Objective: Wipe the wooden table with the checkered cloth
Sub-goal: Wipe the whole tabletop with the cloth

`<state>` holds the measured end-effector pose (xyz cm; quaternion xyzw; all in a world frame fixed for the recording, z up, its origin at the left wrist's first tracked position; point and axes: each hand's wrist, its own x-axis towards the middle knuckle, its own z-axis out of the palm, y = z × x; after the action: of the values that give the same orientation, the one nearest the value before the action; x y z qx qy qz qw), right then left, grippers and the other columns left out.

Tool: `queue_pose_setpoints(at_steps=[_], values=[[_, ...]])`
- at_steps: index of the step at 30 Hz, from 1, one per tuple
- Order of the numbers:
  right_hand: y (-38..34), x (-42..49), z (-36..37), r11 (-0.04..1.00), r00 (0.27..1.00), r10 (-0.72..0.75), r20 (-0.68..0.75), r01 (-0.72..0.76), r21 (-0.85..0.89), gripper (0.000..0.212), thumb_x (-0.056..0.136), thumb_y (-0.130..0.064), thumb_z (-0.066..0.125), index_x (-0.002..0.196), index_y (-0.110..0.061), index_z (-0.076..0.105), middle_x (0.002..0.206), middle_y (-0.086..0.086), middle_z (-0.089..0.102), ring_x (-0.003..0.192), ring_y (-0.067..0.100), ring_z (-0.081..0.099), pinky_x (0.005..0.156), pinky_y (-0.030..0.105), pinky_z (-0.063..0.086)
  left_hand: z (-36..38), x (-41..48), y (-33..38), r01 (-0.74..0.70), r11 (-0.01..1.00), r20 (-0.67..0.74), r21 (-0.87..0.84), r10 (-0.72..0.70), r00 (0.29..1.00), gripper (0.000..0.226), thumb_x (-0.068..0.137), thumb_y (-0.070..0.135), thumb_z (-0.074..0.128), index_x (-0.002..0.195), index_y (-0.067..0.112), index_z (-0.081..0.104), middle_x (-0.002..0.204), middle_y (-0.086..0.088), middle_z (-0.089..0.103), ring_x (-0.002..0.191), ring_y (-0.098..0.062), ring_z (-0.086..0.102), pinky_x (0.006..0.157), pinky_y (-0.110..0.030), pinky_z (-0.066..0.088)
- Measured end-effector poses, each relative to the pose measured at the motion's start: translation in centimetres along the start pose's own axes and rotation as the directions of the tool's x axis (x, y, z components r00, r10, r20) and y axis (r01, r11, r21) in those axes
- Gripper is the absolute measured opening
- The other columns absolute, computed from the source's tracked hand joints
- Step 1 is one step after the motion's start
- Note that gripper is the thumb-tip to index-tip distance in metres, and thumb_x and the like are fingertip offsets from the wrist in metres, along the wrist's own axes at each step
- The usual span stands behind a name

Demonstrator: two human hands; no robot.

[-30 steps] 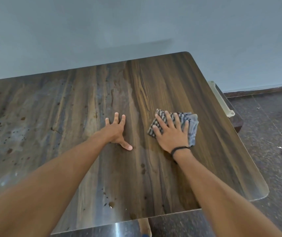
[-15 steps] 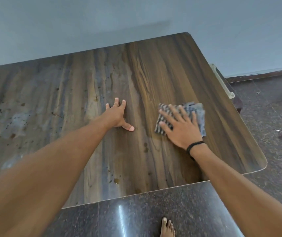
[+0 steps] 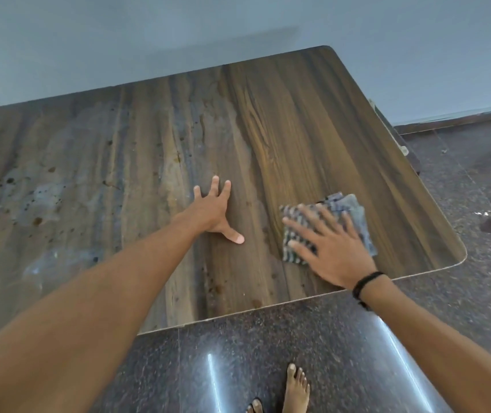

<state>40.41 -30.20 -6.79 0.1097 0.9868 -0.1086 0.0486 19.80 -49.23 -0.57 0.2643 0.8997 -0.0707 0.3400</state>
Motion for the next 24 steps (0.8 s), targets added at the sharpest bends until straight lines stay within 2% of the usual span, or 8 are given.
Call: queue_pose_setpoints(at_steps=[3, 7, 11, 12, 16, 20, 21, 24], values=[[-0.7, 0.5, -0.3, 0.964, 0.966, 0.257, -0.024, -0.254, 0.073, 0.059, 0.100, -0.071, 0.013, 0.157, -0.057, 0.005, 0.169, -0.016, -0.001, 0.157, 0.020, -0.005, 0.121, 0.055, -0.014, -0.4, -0.3, 0.3, 0.016, 1.000, 0.029, 0.010, -0.016, 0.999, 0.146, 0.063, 0.061, 0.082, 0.151, 0.022, -0.027, 0.158, -0.005, -0.032, 0.144, -0.050, -0.016, 0.115, -0.060, 0.010], [-1.0, -3.2, 1.0, 0.997, 0.998, -0.068, -0.008, 0.068, -0.024, 0.056, 0.101, -0.071, 0.005, 0.155, -0.060, 0.003, 0.170, -0.018, 0.003, 0.157, 0.017, -0.005, 0.123, 0.054, -0.008, 0.0, -0.5, 0.5, 0.009, 1.000, 0.004, 0.026, -0.009, 1.000, 0.145, 0.063, 0.062, 0.082, 0.152, 0.021, -0.026, 0.159, -0.007, -0.031, 0.144, -0.050, -0.016, 0.116, -0.059, 0.007], [-0.8, -2.5, -0.2, 0.985, 0.986, 0.168, 0.001, -0.168, 0.028, 0.058, 0.098, -0.072, 0.005, 0.155, -0.060, -0.001, 0.169, -0.016, -0.004, 0.157, 0.018, -0.009, 0.122, 0.053, -0.013, -0.2, -0.2, 0.5, 0.015, 0.999, 0.015, 0.028, -0.016, 1.000, 0.146, 0.063, 0.061, 0.082, 0.151, 0.021, -0.027, 0.158, -0.008, -0.032, 0.144, -0.050, -0.016, 0.116, -0.060, 0.005], [-2.0, -2.9, 0.2, 0.986, 0.986, 0.167, -0.019, -0.167, 0.003, 0.058, 0.100, -0.070, 0.009, 0.156, -0.058, 0.002, 0.169, -0.015, -0.004, 0.157, 0.020, -0.008, 0.123, 0.055, -0.012, -0.2, -0.2, 0.5, 0.012, 1.000, 0.018, 0.025, -0.013, 1.000, 0.146, 0.063, 0.061, 0.082, 0.151, 0.021, -0.027, 0.158, -0.008, -0.032, 0.144, -0.049, -0.016, 0.115, -0.060, 0.005], [0.8, -5.2, 0.2, 0.987, 0.988, -0.146, 0.045, 0.148, -0.060, 0.054, 0.102, -0.072, 0.008, 0.154, -0.062, 0.000, 0.170, -0.016, 0.003, 0.157, 0.018, -0.008, 0.124, 0.055, -0.006, 0.2, -0.1, 0.2, 0.018, 1.000, 0.008, 0.010, -0.018, 1.000, 0.147, 0.061, 0.062, 0.082, 0.151, 0.023, -0.027, 0.158, -0.004, -0.033, 0.144, -0.049, -0.017, 0.115, -0.061, 0.009], [0.2, -3.2, -0.9, 0.989, 0.989, 0.146, 0.029, -0.146, -0.008, 0.055, 0.100, -0.072, 0.006, 0.153, -0.062, -0.004, 0.169, -0.016, -0.009, 0.156, 0.019, -0.014, 0.122, 0.053, -0.014, -0.2, 0.2, 0.2, 0.024, 1.000, 0.033, 0.012, -0.024, 0.999, 0.148, 0.061, 0.063, 0.082, 0.150, 0.023, -0.029, 0.158, -0.005, -0.033, 0.143, -0.050, -0.017, 0.115, -0.061, 0.010], [-1.2, -3.8, -0.4, 0.992, 0.992, 0.124, 0.000, -0.124, -0.019, 0.056, 0.101, -0.070, 0.008, 0.155, -0.059, -0.001, 0.169, -0.014, -0.007, 0.157, 0.021, -0.011, 0.123, 0.055, -0.011, -0.1, 0.2, 0.2, 0.022, 1.000, 0.034, 0.008, -0.022, 0.999, 0.148, 0.061, 0.063, 0.082, 0.150, 0.024, -0.029, 0.158, -0.004, -0.034, 0.143, -0.050, -0.018, 0.115, -0.062, 0.010], [-0.3, -6.4, 0.5, 0.985, 0.986, -0.160, 0.044, 0.162, -0.060, 0.054, 0.103, -0.070, 0.008, 0.155, -0.059, 0.001, 0.170, -0.016, 0.002, 0.157, 0.018, -0.007, 0.125, 0.056, -0.001, 0.2, 0.2, 0.1, 0.023, 1.000, 0.024, 0.003, -0.023, 0.999, 0.148, 0.061, 0.062, 0.083, 0.150, 0.025, -0.029, 0.158, -0.003, -0.034, 0.143, -0.049, -0.019, 0.114, -0.064, 0.009]])
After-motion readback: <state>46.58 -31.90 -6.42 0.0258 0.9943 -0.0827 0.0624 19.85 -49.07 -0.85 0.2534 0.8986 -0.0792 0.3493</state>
